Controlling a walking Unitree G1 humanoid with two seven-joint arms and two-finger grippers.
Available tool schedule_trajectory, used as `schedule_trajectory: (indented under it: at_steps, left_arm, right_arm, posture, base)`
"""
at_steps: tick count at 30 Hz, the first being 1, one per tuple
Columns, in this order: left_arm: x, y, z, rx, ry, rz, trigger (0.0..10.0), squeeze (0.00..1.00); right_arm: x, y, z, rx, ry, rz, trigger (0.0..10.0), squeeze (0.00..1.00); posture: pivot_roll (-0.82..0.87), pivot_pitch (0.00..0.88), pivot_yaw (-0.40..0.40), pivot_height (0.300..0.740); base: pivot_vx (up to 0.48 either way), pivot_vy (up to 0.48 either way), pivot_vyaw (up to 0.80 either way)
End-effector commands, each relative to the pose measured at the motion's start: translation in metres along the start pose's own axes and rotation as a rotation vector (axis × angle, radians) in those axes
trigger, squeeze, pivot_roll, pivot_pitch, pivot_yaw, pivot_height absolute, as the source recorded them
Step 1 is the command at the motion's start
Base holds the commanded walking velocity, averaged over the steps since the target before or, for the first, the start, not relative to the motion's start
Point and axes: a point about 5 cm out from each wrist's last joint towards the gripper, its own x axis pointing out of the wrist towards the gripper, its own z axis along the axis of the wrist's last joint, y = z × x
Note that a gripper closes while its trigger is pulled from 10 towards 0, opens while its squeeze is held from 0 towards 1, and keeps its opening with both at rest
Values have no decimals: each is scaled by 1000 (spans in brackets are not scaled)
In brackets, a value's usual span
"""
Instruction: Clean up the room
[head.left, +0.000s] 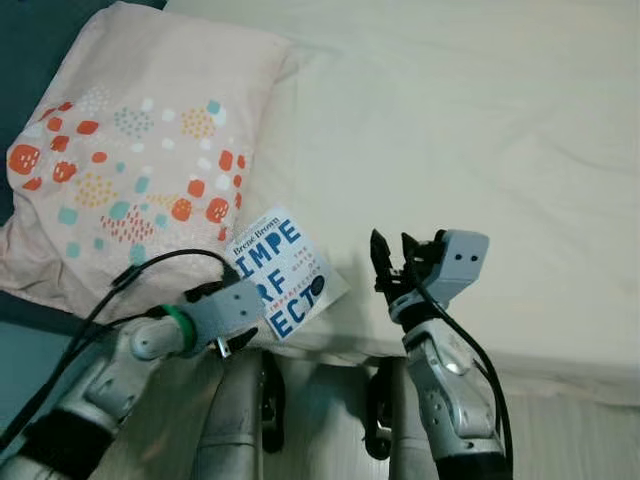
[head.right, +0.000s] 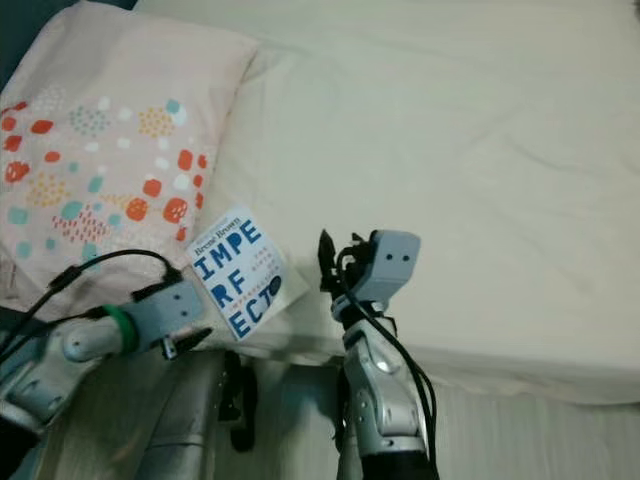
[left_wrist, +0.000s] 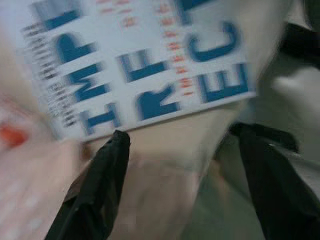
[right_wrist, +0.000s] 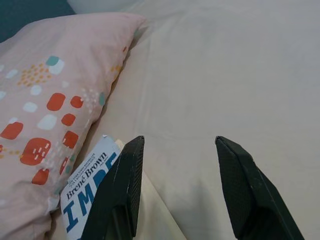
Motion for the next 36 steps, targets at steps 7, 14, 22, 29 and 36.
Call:
schedule_trajectory:
  at_steps: [7, 14, 22, 29, 36]
  left_arm:
    - [17, -33, -21, 218, 138, -217, 10000, 0]
    - [31, -48, -22, 308, 153, -261, 10000, 0]
    - [54, -68, -5, 349, 114, -269, 10000, 0]
    - [68, -82, 17, 397, 51, -289, 10000, 0]
    - [72, -84, 25, 398, 31, -260, 10000, 0]
  right_arm:
    - [-6, 1, -8, 22, 22, -12, 10000, 0]
    - [-8, 1, -9, 25, 25, -19, 10000, 0]
    - [-7, 2, -8, 25, 25, -17, 10000, 0]
    - [-10, 0, -8, 21, 29, -26, 10000, 0]
    - [-11, 0, -8, 22, 28, -29, 10000, 0]
  posture:
    - [18, 276, 137, 630]
    - [21, 285, 137, 630]
    - [0, 309, 134, 630]
    - [-11, 324, 143, 630]
    - [-14, 325, 144, 630]
  base:
    - [0, 0, 0]
    - [0, 0, 0]
    - [0, 0, 0]
    - [0, 0, 0]
    - [0, 0, 0]
